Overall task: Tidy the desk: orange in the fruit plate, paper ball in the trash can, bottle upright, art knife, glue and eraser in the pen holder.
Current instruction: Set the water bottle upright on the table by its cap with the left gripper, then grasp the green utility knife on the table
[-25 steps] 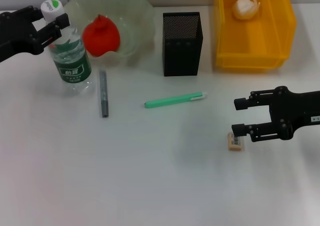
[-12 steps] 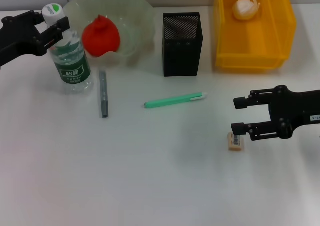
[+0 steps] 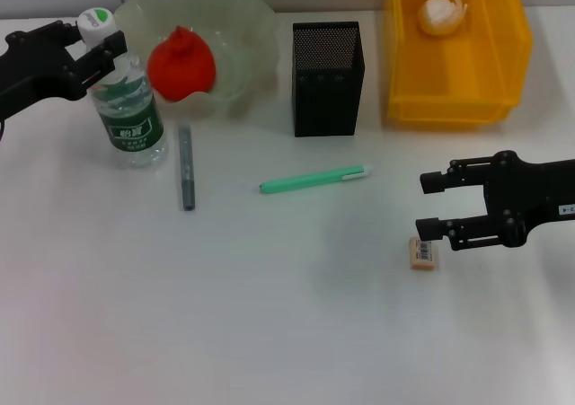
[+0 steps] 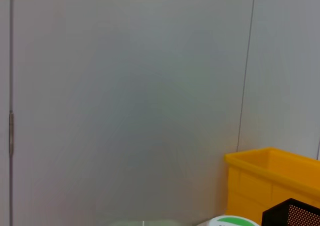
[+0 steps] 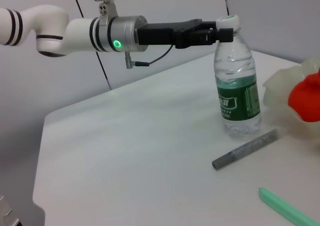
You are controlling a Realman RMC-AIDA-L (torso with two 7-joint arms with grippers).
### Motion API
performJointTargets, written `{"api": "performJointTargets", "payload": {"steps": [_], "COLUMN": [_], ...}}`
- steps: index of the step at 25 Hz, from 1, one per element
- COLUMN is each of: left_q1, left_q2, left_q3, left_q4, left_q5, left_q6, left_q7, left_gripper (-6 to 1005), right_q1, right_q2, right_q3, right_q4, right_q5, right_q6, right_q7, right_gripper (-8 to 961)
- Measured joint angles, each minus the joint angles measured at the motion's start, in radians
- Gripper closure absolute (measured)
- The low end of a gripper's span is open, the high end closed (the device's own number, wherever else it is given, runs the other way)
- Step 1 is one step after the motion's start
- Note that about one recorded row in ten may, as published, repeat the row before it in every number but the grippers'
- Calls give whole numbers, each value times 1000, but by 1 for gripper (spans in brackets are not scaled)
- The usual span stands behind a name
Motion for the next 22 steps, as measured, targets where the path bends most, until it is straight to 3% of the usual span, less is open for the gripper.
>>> {"api": "performJointTargets", "payload": {"steps": [12, 17, 22], "left_q1": [-1, 16, 39], "left_q2": [0, 7, 28], "left_q3": [7, 0, 4], "left_q4": [-1, 43, 131], "left_q5": [-2, -76, -142], "left_q6": [19, 121, 288], "left_q7": [13, -36, -191], "left_gripper": [397, 172, 154], "right_q1": [2, 2, 6], "right_q2": [-1, -1, -1], "right_q3": [0, 1, 3], "right_q4": [0, -1, -3], "right_q5": [0, 0, 0], "right_q6": [-2, -1, -1], "right_q7": [0, 1, 6], "right_gripper": [241, 240, 240]}}
